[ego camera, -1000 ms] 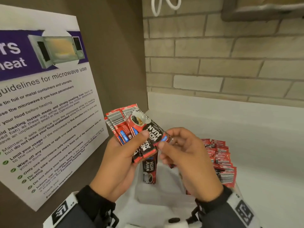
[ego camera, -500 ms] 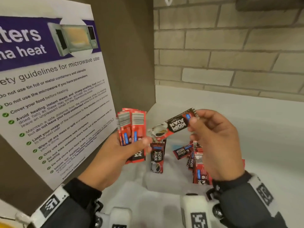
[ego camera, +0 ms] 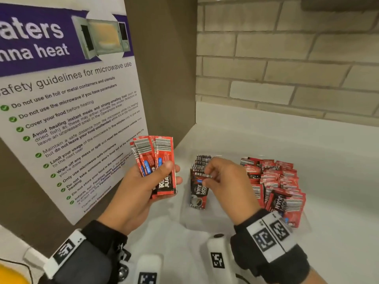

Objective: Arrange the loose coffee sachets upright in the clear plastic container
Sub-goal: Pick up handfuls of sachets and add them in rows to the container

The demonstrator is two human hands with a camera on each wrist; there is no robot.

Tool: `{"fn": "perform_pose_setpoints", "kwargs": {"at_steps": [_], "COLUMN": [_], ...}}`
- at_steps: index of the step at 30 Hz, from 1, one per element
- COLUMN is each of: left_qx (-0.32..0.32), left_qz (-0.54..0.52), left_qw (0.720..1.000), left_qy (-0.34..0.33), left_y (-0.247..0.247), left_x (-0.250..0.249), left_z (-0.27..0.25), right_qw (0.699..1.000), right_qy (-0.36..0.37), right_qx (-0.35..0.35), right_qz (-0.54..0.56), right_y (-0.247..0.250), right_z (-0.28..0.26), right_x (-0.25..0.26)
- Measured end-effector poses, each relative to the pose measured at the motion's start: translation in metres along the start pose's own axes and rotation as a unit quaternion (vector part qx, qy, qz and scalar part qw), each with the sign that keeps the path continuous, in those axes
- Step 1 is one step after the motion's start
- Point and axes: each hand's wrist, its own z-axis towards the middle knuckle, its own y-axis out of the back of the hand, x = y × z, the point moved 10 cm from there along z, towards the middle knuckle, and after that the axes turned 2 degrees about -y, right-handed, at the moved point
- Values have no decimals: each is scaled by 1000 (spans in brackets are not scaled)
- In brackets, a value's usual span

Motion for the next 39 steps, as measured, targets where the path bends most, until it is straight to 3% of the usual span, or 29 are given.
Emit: {"fn": "perform_pose_setpoints", "kwargs": {"at_steps": [11,16,22,26,32,36,39], "left_qx": [10,16,44,58,12,-23,-28], "left_qz": [-9,-10,-17,-49,-30,-11,-15], "left_qw": [1000,999,998,996,999,1000,999], "left_qy": [25,30,33,49,31,1,-11], "left_y": [2,-1,-24,-34,-26,-21,-20], "left_x": [16,17,17,16,11,3,-2], "left_z": [-5,-3,0,-3,-3,-3,-5], "right_qw": [997,993,963,953,928,944,971], "right_qy": [-70,-47,-83,-121,-147,-115,-35], "right_qx": [3,-57,93,59,66,6,-46], "right_qz": [39,88,240,272,337,309,232], "right_y": [-4,24,-10,-13,-18,-5,11], "right_z": [-2,-6,-15,-13,-14,-12,-10], "right_x": [-21,-8,20,5,0,4,13]}}
